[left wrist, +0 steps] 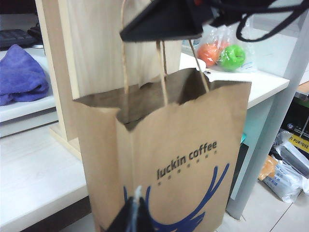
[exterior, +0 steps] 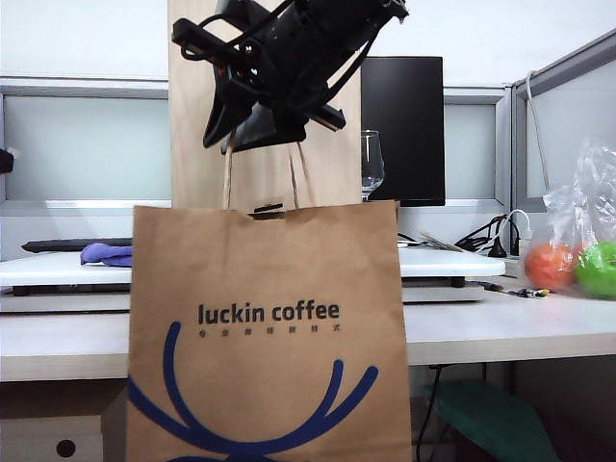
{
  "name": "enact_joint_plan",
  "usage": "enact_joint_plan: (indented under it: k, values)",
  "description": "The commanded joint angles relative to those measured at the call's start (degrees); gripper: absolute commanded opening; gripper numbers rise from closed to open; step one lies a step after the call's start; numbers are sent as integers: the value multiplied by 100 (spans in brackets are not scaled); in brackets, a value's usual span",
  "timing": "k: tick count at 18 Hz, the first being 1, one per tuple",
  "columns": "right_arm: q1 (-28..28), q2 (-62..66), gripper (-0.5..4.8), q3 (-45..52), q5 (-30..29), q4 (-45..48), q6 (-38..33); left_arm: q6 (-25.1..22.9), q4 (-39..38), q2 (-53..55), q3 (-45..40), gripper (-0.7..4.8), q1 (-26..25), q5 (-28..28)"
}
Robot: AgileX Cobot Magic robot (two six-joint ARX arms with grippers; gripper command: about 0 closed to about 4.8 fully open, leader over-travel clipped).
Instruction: Pick up the paper bag and hang it on the hook.
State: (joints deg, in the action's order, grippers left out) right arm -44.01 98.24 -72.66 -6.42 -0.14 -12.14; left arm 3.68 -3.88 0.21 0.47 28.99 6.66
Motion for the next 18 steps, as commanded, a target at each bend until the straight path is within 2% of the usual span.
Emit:
enact_joint_plan:
  k: [1, 2, 7, 9, 11, 14, 15, 17, 18]
  values:
    - [-11, -44, 135, -39, -149, -245, -20, -22, 50, 0, 7, -6, -2, 2]
    - [-11, -98, 149, -39, -144, -411, -50, -22, 48, 0, 7, -6, -2, 2]
    - [-13, -715, 149, -39, -195, -1408, -48, -22, 48, 0, 7, -5, -7, 2]
    - [-22, -1071, 148, -39, -614, -1982, -52, -22, 50, 0, 7, -6, -39, 2]
    - [-125, -1451, 147, -39, -1325, -2732, -46, -20, 48, 0, 7, -6, -208, 4]
    - [-404, -2063, 138, -39, -1390, -3534, 122, -22, 48, 0, 7, -5, -957, 2]
    - [-492, -2391, 78, -39, -1386, -3744, 216, -22, 50, 0, 9, -6, -1419, 2]
    - [-525, -3064, -9, -39, -1244, -4083, 369, -22, 48, 0, 7, -5, -2061, 2]
    - [-518, -3410, -8, -39, -957, -4210, 402, -22, 50, 0, 9, -5, -2315, 2]
